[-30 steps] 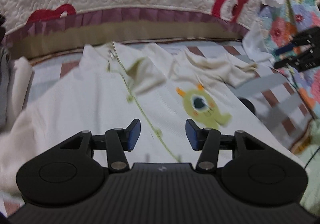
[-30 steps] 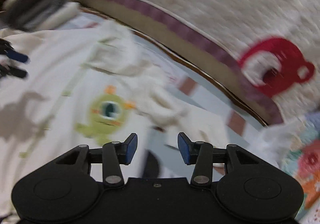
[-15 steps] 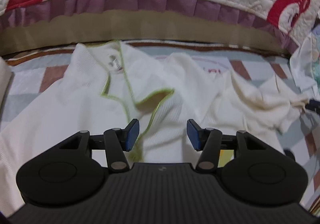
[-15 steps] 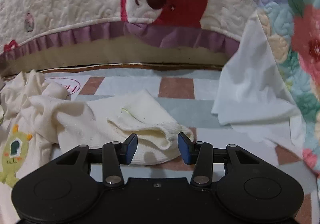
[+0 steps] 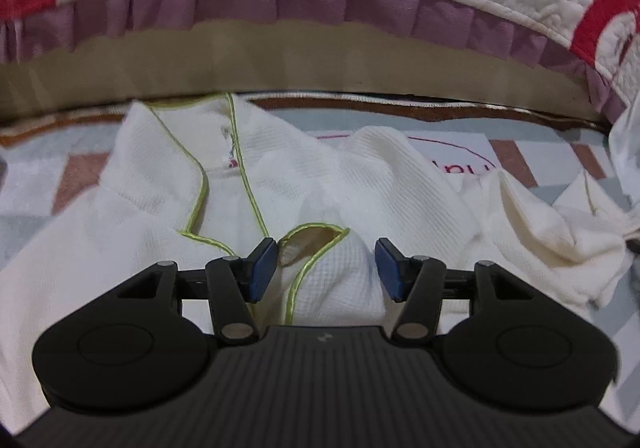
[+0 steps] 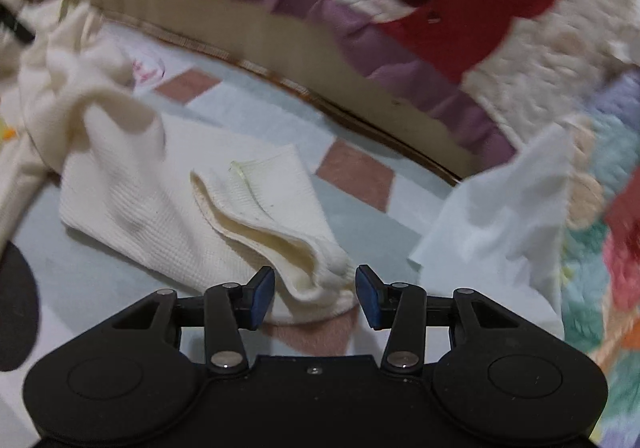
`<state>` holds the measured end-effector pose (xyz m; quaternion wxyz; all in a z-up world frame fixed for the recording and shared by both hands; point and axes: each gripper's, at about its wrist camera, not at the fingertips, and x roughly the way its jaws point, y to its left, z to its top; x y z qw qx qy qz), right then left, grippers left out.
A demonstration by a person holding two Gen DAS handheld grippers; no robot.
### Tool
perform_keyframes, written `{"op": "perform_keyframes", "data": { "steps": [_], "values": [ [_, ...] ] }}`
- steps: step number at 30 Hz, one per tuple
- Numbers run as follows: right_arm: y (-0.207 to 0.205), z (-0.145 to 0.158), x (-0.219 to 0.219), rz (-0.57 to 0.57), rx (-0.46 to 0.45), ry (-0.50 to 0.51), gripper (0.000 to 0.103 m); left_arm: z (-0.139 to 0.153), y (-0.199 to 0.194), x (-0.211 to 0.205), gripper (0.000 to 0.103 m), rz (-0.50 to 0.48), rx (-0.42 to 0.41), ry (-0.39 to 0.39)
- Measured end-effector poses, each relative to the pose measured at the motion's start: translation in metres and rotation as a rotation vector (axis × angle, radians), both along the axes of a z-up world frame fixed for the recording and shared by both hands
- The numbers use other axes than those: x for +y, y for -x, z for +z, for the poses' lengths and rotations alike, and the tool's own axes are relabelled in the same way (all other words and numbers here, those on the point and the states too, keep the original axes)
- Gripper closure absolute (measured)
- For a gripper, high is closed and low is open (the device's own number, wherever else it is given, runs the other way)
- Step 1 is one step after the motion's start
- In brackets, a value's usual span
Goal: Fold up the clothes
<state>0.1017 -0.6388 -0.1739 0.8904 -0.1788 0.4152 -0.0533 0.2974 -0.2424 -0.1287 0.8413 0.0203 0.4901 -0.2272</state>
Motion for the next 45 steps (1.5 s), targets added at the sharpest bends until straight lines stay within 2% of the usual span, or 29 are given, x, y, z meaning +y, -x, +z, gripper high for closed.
{"op": "perform_keyframes", "data": {
  "steps": [1, 2, 3, 4, 6, 10, 11, 12, 17, 23, 26, 28, 31, 33, 35, 38, 41, 45],
  "values": [
    [-0.006, -0.002, 0.001, -0.006, 0.000, -0.001, 0.051, -0.001, -0.003, 0.001, 0.049, 0.002, 0.022, 0.010],
    [-0.011, -0.002, 0.001, -0.023, -0.006, -0.019, 0.055, -0.002, -0.005, 0.001, 0.049, -0.001, 0.029, 0.012],
    [-0.015, 0.001, -0.002, -0.050, -0.016, -0.056, 0.090, -0.002, -0.005, 0.000, 0.048, -0.011, 0.023, 0.004],
    [-0.018, 0.005, -0.008, -0.085, -0.028, -0.107, 0.092, -0.004, -0.004, -0.003, 0.048, -0.026, 0.007, -0.013],
    [-0.023, 0.016, -0.020, -0.162, -0.069, -0.185, 0.093, -0.007, -0.003, -0.007, 0.042, -0.052, -0.012, -0.037],
    [-0.017, 0.055, -0.058, -0.335, -0.198, -0.198, 0.093, -0.019, -0.010, -0.015, 0.044, -0.068, 0.005, -0.020],
    [-0.014, 0.066, -0.068, -0.372, -0.231, -0.184, 0.093, -0.018, -0.012, -0.014, 0.071, -0.070, -0.014, -0.012],
    [-0.009, 0.078, -0.080, -0.415, -0.264, -0.171, 0.093, -0.018, -0.015, -0.014, 0.092, -0.075, -0.024, -0.010],
    [0.018, 0.122, -0.137, -0.618, -0.374, -0.062, 0.093, -0.011, -0.031, -0.005, 0.094, 0.012, -0.062, -0.026],
    [0.022, 0.140, -0.159, -0.603, -0.375, -0.027, 0.094, -0.011, -0.034, -0.010, 0.094, 0.024, -0.125, -0.035],
    [0.023, 0.137, -0.161, -0.607, -0.396, -0.043, 0.094, -0.001, -0.031, -0.004, 0.094, 0.079, -0.169, 0.036],
    [0.022, 0.130, -0.164, -0.621, -0.394, -0.046, 0.094, -0.001, -0.031, -0.003, 0.094, 0.101, -0.169, 0.048],
    [0.018, 0.110, -0.174, -0.673, -0.351, -0.042, 0.091, -0.013, -0.033, -0.012, 0.083, 0.085, -0.154, 0.001],
    [0.011, 0.090, -0.182, -0.746, -0.247, -0.025, 0.066, -0.019, -0.035, -0.019, 0.066, 0.077, -0.134, -0.008],
    [0.006, 0.072, -0.179, -0.784, -0.163, 0.032, 0.064, -0.018, -0.031, -0.018, 0.056, 0.068, -0.126, 0.006],
    [0.012, 0.064, -0.173, -0.793, -0.171, 0.006, 0.058, -0.007, -0.019, -0.016, 0.052, 0.052, -0.162, 0.000],
    [0.015, 0.068, -0.167, -0.799, -0.184, -0.005, 0.058, 0.007, -0.013, -0.010, 0.048, 0.051, -0.190, 0.006],
    [0.021, 0.081, -0.145, -0.748, -0.237, -0.042, 0.056, 0.024, -0.001, 0.014, 0.046, 0.078, -0.183, 0.011]
  ]
}}
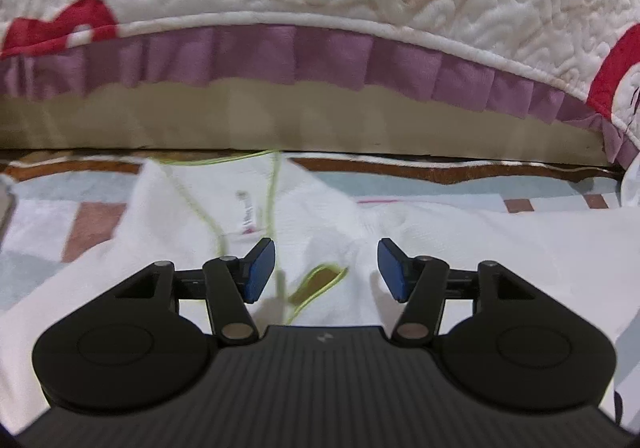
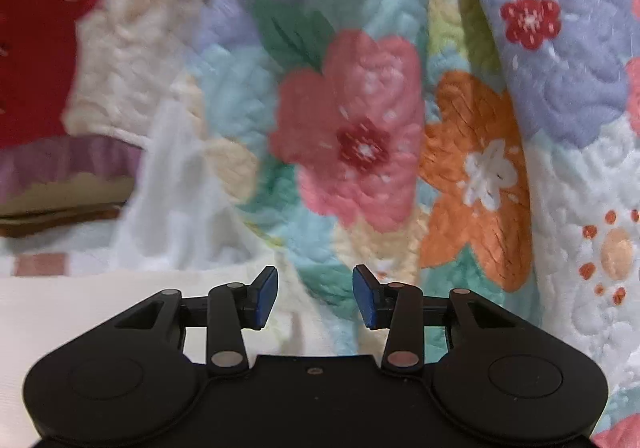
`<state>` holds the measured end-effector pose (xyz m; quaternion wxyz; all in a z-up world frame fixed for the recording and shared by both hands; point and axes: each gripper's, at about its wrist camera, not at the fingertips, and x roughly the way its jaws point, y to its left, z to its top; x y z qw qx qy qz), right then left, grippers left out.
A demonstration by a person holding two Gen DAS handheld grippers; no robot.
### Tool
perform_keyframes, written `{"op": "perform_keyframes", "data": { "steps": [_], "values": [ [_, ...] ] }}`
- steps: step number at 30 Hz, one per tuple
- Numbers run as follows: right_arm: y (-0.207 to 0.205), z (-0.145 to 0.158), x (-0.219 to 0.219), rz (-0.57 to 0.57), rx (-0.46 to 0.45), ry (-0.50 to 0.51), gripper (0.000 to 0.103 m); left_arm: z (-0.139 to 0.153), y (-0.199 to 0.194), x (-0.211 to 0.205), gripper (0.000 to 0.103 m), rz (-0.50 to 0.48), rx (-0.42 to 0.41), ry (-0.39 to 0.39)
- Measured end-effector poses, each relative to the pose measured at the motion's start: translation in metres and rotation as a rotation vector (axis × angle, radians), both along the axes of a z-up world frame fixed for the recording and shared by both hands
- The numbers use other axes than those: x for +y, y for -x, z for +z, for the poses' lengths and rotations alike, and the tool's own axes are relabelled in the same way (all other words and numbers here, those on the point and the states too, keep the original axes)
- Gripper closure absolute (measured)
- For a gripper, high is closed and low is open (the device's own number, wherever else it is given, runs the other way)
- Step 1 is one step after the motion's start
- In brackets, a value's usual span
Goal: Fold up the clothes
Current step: 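Move both open tools over the collar and the folded clothes stack, then grasp the cream sleeve cuff near the clothes stack with the left tool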
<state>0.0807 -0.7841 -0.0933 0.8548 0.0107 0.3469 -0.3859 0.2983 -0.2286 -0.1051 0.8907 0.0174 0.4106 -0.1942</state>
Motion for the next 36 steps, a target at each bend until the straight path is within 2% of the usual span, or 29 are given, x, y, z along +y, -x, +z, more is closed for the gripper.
{"op": "perform_keyframes", "data": {
  "steps": [3, 6, 8, 11, 14, 17, 19, 22, 23, 24, 25, 26, 29, 32, 34, 36],
  "values": [
    [-0.006, 0.001, 0.031, 0.099, -0.070, -0.037, 0.055, 0.003, 0.013, 0.030, 0.046, 0.022, -0.002, 0.027],
    [-0.024, -0.002, 0.072, 0.216, -0.094, -0.096, 0.055, 0.002, 0.036, 0.070, 0.046, 0.056, 0.026, 0.028],
    [-0.042, -0.002, 0.111, 0.338, -0.096, -0.103, 0.055, 0.001, 0.052, 0.096, 0.046, 0.082, 0.045, 0.017],
    [-0.061, -0.004, 0.191, 0.554, -0.026, -0.026, 0.051, 0.004, 0.085, 0.141, 0.046, 0.137, 0.078, 0.032],
    [-0.073, -0.001, 0.270, 0.722, 0.003, 0.011, 0.047, 0.008, 0.122, 0.182, 0.046, 0.173, 0.040, -0.002],
    [-0.068, 0.013, 0.336, 0.854, -0.060, -0.050, 0.045, 0.006, 0.151, 0.215, 0.045, 0.209, 0.018, -0.076],
    [-0.064, 0.023, 0.378, 0.940, -0.105, -0.101, 0.045, 0.005, 0.167, 0.240, 0.045, 0.229, 0.020, -0.074],
    [-0.060, 0.029, 0.432, 1.023, -0.114, -0.207, 0.046, 0.007, 0.197, 0.277, 0.044, 0.286, -0.051, -0.033],
    [-0.057, 0.029, 0.449, 1.060, -0.110, -0.243, 0.053, 0.007, 0.206, 0.287, 0.044, 0.317, -0.072, -0.032],
    [-0.052, 0.029, 0.464, 1.105, -0.106, -0.276, 0.069, 0.006, 0.213, 0.296, 0.044, 0.356, -0.075, -0.038],
    [-0.047, 0.029, 0.479, 1.148, -0.103, -0.303, 0.074, 0.005, 0.218, 0.305, 0.044, 0.396, -0.067, -0.040],
    [-0.042, 0.029, 0.493, 1.189, -0.102, -0.326, 0.075, 0.006, 0.220, 0.314, 0.044, 0.425, -0.057, -0.014],
    [-0.032, 0.025, 0.527, 1.247, -0.051, -0.358, 0.075, 0.014, 0.217, 0.340, 0.040, 0.493, -0.050, 0.102],
    [-0.022, 0.014, 0.551, 1.264, 0.063, -0.354, 0.075, 0.021, 0.214, 0.353, 0.040, 0.554, -0.141, 0.093],
    [-0.011, 0.005, 0.558, 1.289, 0.134, -0.352, 0.075, 0.027, 0.215, 0.353, 0.039, 0.533, -0.202, 0.085],
    [0.004, -0.003, 0.562, 1.311, 0.190, -0.351, 0.075, 0.030, 0.214, 0.351, 0.039, 0.501, -0.219, 0.096]
  ]
}}
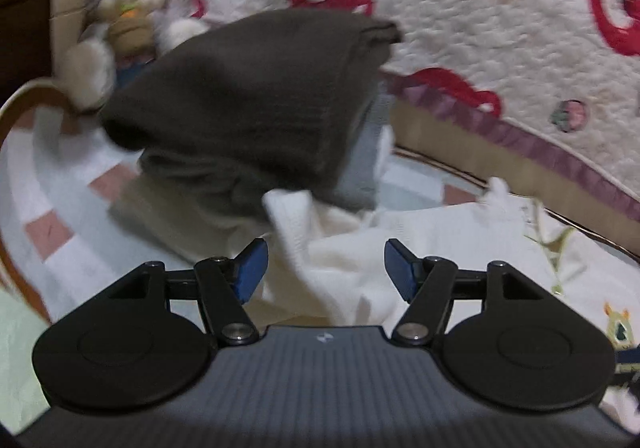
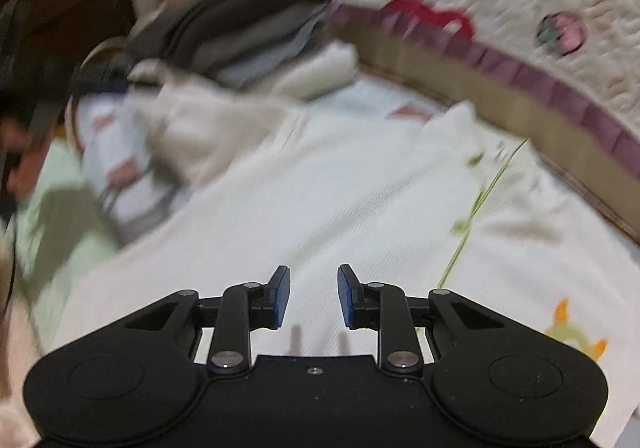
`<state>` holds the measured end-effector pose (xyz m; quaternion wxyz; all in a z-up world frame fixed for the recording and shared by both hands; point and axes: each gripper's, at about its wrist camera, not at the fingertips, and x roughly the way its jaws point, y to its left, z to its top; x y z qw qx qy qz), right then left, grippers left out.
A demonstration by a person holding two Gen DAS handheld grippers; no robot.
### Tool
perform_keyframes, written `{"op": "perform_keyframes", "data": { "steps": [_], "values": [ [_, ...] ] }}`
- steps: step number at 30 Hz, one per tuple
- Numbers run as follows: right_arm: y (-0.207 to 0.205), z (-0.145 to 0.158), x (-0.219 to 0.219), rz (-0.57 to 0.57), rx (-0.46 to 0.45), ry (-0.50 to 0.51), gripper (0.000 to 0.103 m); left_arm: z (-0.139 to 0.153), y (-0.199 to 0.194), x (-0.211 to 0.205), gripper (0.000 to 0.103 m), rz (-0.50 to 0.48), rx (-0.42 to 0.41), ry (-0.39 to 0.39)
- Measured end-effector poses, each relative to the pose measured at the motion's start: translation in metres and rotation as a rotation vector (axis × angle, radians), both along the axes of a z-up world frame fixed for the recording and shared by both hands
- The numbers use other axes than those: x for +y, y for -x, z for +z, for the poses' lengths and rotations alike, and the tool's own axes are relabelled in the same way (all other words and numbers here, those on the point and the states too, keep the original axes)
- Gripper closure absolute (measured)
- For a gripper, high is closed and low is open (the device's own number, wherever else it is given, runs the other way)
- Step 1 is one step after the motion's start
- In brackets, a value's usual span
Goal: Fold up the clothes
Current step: 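Grasp the cream sleeve cuff near the clothes stack with the left tool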
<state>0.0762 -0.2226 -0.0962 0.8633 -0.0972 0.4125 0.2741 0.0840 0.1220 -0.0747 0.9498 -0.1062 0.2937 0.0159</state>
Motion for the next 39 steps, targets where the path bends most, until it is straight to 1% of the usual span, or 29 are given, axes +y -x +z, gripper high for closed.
{"op": "perform_keyframes", "data": {
  "steps": [1, 3, 5, 6, 7, 8, 10, 12, 13, 16, 17, 18, 19, 20, 21, 24, 26, 29, 33, 34, 37, 39],
  "values": [
    [0.006, -0.003, 0.000, 0.007, 0.015, 0.018, 0.075, -0.001, -0.001, 0.001, 0.039, -0.001, -0.004, 0.015],
    [0.010, -0.004, 0.001, -0.019, 0.041, 0.049, 0.075, -0.007, -0.007, 0.004, 0.039, 0.000, 0.017, 0.032],
    [0.010, -0.002, 0.002, -0.047, 0.069, 0.060, 0.075, -0.015, -0.016, 0.006, 0.038, 0.005, 0.048, 0.013],
    [0.011, 0.001, 0.002, -0.054, 0.074, 0.068, 0.075, -0.019, -0.022, 0.006, 0.036, 0.006, 0.063, -0.009],
    [0.011, 0.004, 0.003, -0.058, 0.073, 0.079, 0.074, -0.022, -0.026, 0.006, 0.036, 0.012, 0.070, -0.018],
    [0.010, 0.008, 0.005, -0.058, 0.073, 0.093, 0.071, -0.025, -0.029, 0.007, 0.036, 0.022, 0.072, -0.019],
    [0.009, 0.017, 0.009, -0.045, 0.065, 0.133, 0.070, -0.030, -0.033, 0.009, 0.036, 0.047, 0.067, -0.013],
    [0.005, 0.026, 0.015, -0.024, 0.063, 0.174, 0.065, -0.035, -0.035, 0.017, 0.033, 0.067, 0.066, 0.029],
    [0.003, 0.031, 0.017, -0.018, 0.063, 0.188, 0.064, -0.038, -0.037, 0.021, 0.033, 0.073, 0.071, 0.059],
    [-0.006, 0.047, 0.020, -0.019, 0.069, 0.204, 0.063, -0.048, -0.041, 0.037, 0.033, 0.087, 0.093, 0.191],
    [-0.008, 0.052, 0.019, -0.030, 0.071, 0.193, 0.063, -0.051, -0.041, 0.041, 0.035, 0.088, 0.090, 0.225],
    [-0.010, 0.056, 0.018, -0.047, 0.071, 0.177, 0.062, -0.053, -0.041, 0.041, 0.042, 0.083, 0.088, 0.230],
    [-0.013, 0.059, 0.016, -0.067, 0.071, 0.159, 0.062, -0.053, -0.040, 0.040, 0.048, 0.074, 0.086, 0.214],
    [-0.014, 0.060, 0.015, -0.087, 0.072, 0.141, 0.061, -0.053, -0.040, 0.037, 0.059, 0.066, 0.083, 0.186],
    [-0.015, 0.060, 0.013, -0.103, 0.072, 0.127, 0.060, -0.052, -0.039, 0.033, 0.067, 0.058, 0.077, 0.151],
    [-0.014, 0.052, 0.011, -0.138, 0.086, 0.127, 0.060, -0.046, -0.035, 0.026, 0.079, 0.053, 0.073, 0.105],
    [-0.013, 0.045, 0.010, -0.148, 0.095, 0.134, 0.060, -0.042, -0.031, 0.022, 0.083, 0.048, 0.077, 0.098],
    [-0.010, 0.036, 0.008, -0.161, 0.107, 0.139, 0.060, -0.036, -0.021, 0.010, 0.084, 0.030, 0.091, 0.063],
    [-0.010, 0.034, 0.007, -0.169, 0.106, 0.130, 0.060, -0.026, -0.005, -0.010, 0.084, -0.041, 0.086, 0.069],
    [-0.010, 0.034, 0.007, -0.171, 0.103, 0.126, 0.060, -0.023, -0.002, -0.017, 0.084, -0.067, 0.077, 0.053],
    [-0.008, 0.032, 0.008, -0.165, 0.097, 0.121, 0.060, -0.012, 0.008, -0.046, 0.084, -0.156, 0.063, -0.071],
    [-0.007, 0.031, 0.006, -0.166, 0.097, 0.110, 0.060, -0.007, 0.014, -0.059, 0.084, -0.209, 0.059, -0.071]
  ]
}}
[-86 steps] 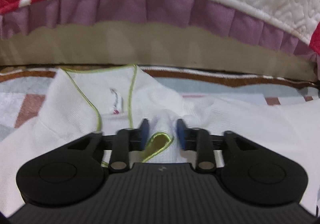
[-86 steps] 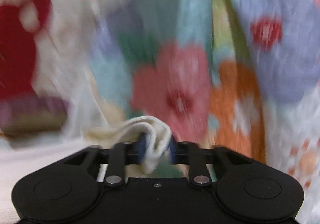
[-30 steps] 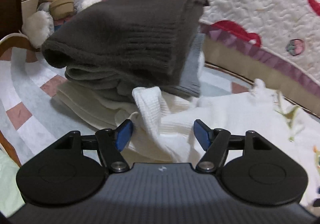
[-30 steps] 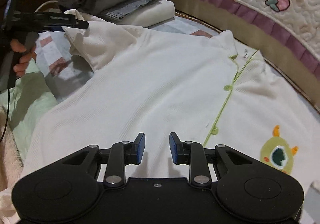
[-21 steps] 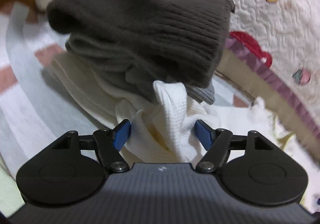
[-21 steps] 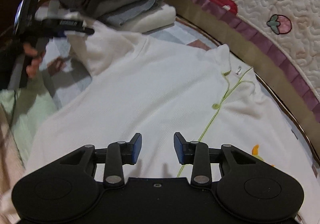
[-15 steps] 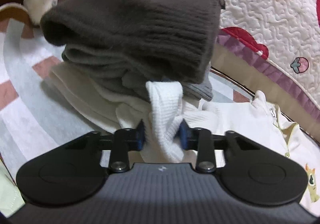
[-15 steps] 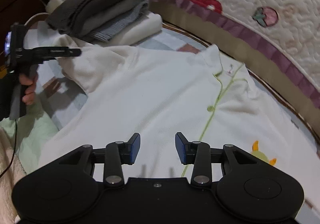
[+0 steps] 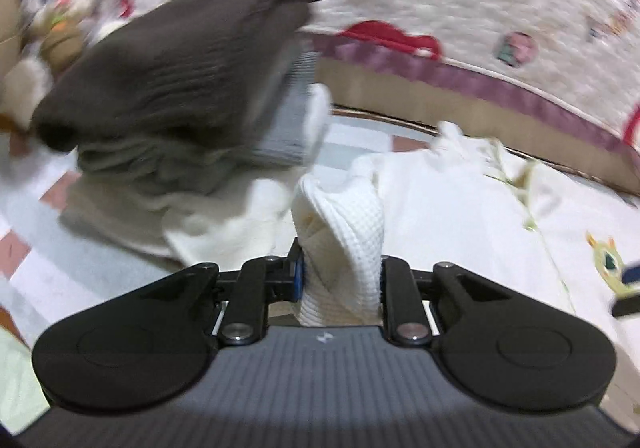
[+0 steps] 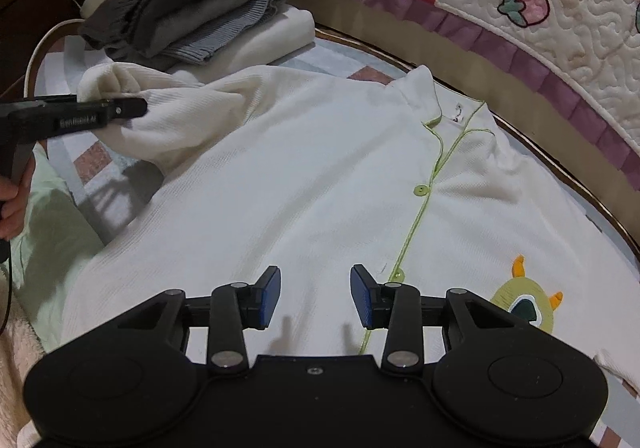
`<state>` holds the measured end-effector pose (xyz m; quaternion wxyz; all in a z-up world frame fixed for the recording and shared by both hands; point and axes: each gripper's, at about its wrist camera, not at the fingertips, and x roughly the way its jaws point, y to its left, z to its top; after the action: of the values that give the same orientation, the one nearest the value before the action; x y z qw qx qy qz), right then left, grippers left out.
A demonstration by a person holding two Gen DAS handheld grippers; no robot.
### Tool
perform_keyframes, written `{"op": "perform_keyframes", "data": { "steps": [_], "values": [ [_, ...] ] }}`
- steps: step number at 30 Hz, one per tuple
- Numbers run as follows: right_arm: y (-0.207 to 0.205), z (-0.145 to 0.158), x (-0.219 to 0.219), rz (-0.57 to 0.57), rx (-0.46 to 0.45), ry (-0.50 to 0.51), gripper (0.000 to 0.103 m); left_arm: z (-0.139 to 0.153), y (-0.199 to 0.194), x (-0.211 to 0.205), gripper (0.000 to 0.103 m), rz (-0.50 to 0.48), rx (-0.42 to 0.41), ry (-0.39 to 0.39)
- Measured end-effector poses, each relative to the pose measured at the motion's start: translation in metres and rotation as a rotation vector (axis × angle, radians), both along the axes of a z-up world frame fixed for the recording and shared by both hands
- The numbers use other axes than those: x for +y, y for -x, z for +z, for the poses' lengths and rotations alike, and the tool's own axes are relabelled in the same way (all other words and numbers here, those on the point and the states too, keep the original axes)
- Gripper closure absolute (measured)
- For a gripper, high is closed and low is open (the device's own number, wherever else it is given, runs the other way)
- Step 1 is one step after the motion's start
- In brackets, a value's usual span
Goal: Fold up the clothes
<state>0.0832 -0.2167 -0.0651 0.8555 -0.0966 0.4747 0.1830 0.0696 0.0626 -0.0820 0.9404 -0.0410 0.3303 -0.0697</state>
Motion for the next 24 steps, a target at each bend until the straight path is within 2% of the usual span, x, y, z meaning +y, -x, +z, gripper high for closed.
{"op": "perform_keyframes", "data": {
  "steps": [5, 7, 10, 12, 13, 16, 17, 20, 24],
  "values": [
    [0.001, -0.008, -0.008, -0.027, -0.025, -0.035, 0.059, -0.007, 0.008, -0.030, 0.084, -0.097, 0.069, 0.005],
    [0.000, -0.012, -0.013, -0.063, -0.056, -0.077, 0.060, -0.018, 0.005, -0.037, 0.084, -0.128, 0.142, 0.057],
    [0.007, -0.015, -0.023, -0.154, -0.158, -0.172, 0.060, -0.042, -0.004, -0.039, 0.081, -0.167, 0.267, 0.203],
    [0.012, -0.016, -0.029, -0.177, -0.184, -0.253, 0.060, -0.058, -0.009, -0.042, 0.080, -0.177, 0.321, 0.212],
    [0.013, -0.018, -0.031, -0.181, -0.180, -0.283, 0.060, -0.062, -0.009, -0.044, 0.080, -0.176, 0.332, 0.196],
    [0.011, -0.027, -0.034, -0.184, -0.144, -0.337, 0.060, -0.060, -0.007, -0.049, 0.067, -0.215, 0.358, 0.162],
    [0.010, -0.032, -0.036, -0.186, -0.129, -0.360, 0.060, -0.057, -0.005, -0.049, 0.058, -0.235, 0.379, 0.163],
    [0.010, -0.046, -0.040, -0.196, -0.079, -0.419, 0.060, -0.048, 0.003, -0.037, 0.057, -0.252, 0.409, 0.201],
    [0.018, -0.061, -0.040, -0.199, -0.046, -0.408, 0.060, -0.028, 0.010, -0.011, 0.052, -0.219, 0.316, 0.245]
  ]
}}
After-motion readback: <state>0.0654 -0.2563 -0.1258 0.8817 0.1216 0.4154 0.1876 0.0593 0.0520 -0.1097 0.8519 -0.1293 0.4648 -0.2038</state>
